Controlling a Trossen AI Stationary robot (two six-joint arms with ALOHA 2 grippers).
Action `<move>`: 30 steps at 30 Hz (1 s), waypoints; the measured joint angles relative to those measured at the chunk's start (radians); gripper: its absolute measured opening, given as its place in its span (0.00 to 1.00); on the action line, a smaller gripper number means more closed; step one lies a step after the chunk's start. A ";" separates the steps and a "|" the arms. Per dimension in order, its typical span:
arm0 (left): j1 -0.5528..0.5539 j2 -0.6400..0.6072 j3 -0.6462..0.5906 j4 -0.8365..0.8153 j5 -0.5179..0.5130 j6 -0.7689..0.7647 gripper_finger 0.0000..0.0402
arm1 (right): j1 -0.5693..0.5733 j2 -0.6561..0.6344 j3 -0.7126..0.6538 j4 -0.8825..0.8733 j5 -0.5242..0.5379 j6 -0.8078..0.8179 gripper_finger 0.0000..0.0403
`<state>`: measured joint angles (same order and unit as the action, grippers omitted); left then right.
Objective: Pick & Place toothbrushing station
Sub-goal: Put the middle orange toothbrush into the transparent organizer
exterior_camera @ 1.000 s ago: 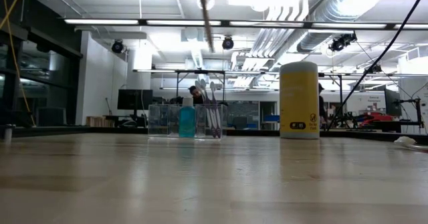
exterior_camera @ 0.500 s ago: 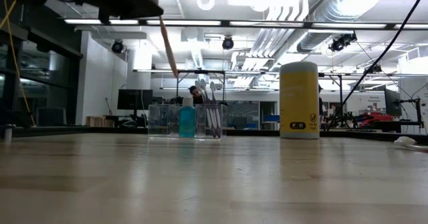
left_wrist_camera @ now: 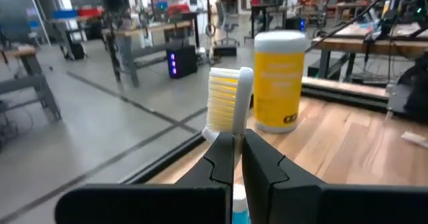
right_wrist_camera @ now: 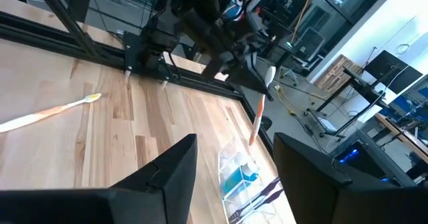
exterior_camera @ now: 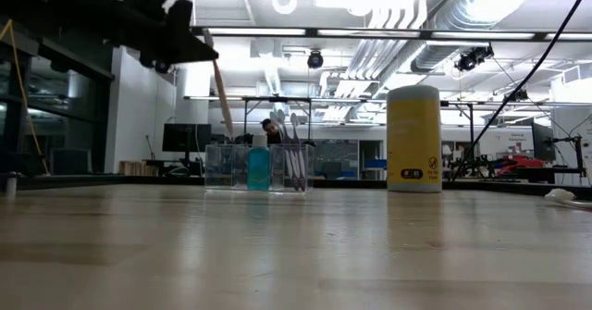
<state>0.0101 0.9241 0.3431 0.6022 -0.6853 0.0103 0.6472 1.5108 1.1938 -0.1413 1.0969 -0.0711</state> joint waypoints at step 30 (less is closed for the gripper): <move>0.675 0.076 -0.001 -0.142 0.920 -0.282 0.01 | 0.000 0.000 0.000 0.003 0.000 0.000 0.47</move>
<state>0.6852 1.0005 0.3424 0.4606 0.2352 -0.2713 0.6472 1.5108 1.1938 -0.1387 1.0969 -0.0711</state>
